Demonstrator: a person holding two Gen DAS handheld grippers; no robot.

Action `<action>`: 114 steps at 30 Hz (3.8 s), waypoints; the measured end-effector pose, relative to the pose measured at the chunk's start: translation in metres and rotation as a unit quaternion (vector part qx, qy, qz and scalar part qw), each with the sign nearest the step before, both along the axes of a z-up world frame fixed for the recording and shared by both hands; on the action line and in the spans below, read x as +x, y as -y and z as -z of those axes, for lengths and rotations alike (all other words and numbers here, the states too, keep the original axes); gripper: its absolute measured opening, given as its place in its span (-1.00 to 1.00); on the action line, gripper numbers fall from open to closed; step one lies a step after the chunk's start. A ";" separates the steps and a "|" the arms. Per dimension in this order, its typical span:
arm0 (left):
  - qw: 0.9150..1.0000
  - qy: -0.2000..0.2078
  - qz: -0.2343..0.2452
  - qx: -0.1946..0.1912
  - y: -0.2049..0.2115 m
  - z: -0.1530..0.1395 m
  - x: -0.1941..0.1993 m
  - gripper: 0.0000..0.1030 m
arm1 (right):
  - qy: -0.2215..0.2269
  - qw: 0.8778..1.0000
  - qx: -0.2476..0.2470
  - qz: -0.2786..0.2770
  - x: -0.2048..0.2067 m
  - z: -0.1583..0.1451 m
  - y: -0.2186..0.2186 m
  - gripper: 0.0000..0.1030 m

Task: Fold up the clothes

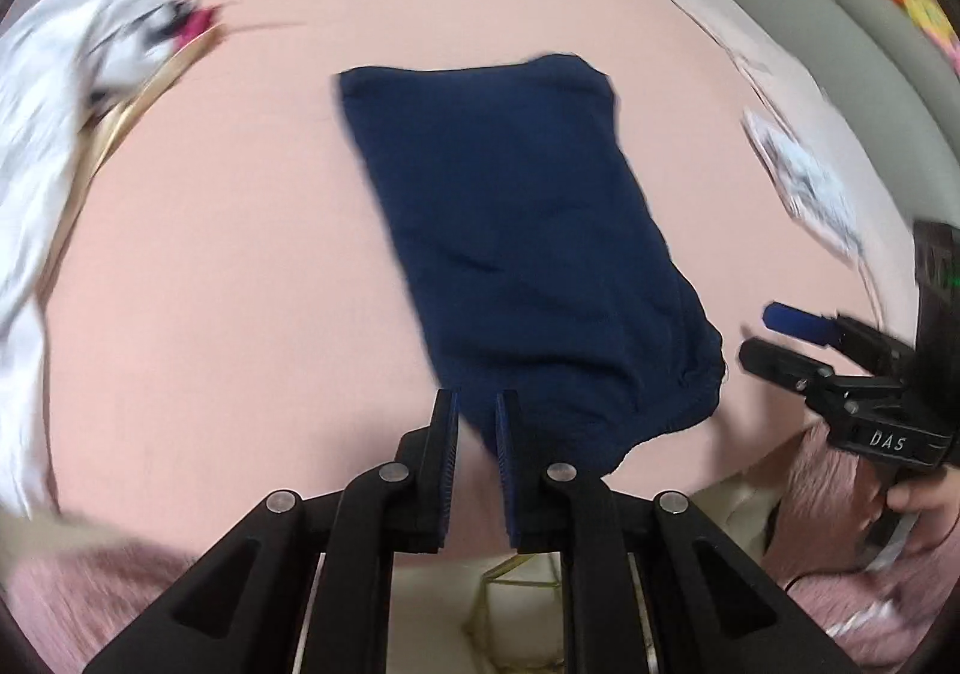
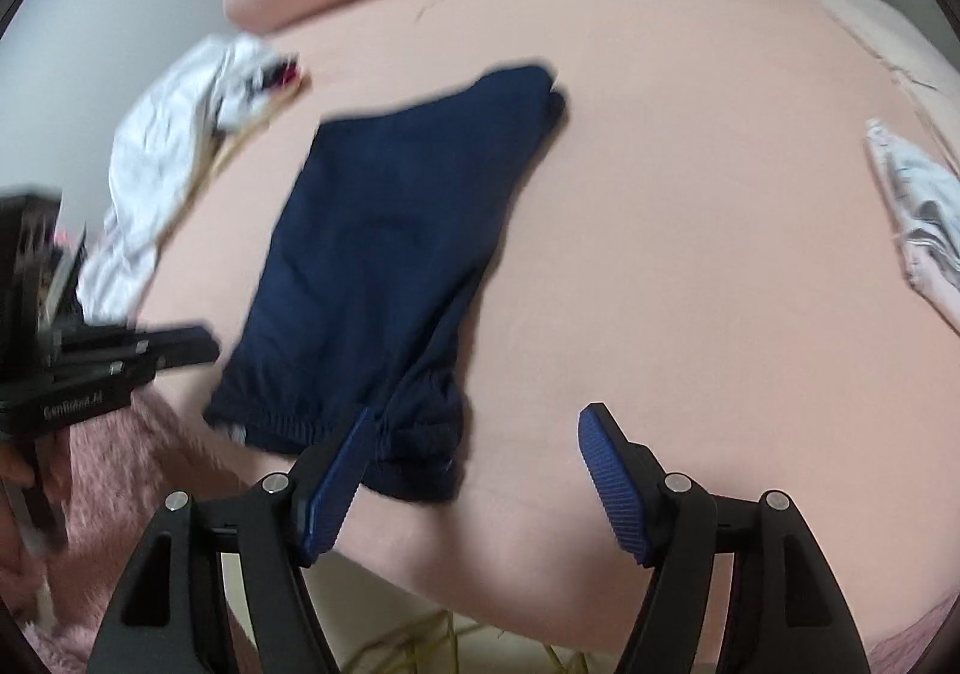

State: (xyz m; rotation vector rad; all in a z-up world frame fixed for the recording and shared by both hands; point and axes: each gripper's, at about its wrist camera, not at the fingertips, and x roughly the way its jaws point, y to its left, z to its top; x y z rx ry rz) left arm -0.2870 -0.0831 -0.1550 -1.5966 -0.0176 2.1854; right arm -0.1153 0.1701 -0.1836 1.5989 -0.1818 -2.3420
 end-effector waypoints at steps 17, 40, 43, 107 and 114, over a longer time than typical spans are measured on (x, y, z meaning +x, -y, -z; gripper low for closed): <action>0.998 0.042 0.027 0.041 -0.049 0.024 0.067 -0.06 | 0.007 0.998 0.058 -0.020 0.022 0.006 0.001 0.43; 0.996 0.018 0.008 0.091 -0.035 0.034 0.068 -0.66 | -0.012 0.999 -0.019 -0.042 0.020 0.005 0.019 0.56; 0.997 0.009 0.013 0.081 -0.055 0.041 0.065 -0.66 | -0.017 0.999 -0.003 -0.029 0.018 0.007 0.017 0.56; 0.968 0.123 0.004 0.221 -0.015 0.013 -0.082 0.58 | 0.012 0.969 -0.230 0.088 -0.096 -0.029 -0.010 0.01; 0.988 -0.032 0.092 0.121 -0.029 -0.020 -0.046 0.00 | -0.052 0.992 -0.115 0.009 -0.071 -0.053 0.012 0.01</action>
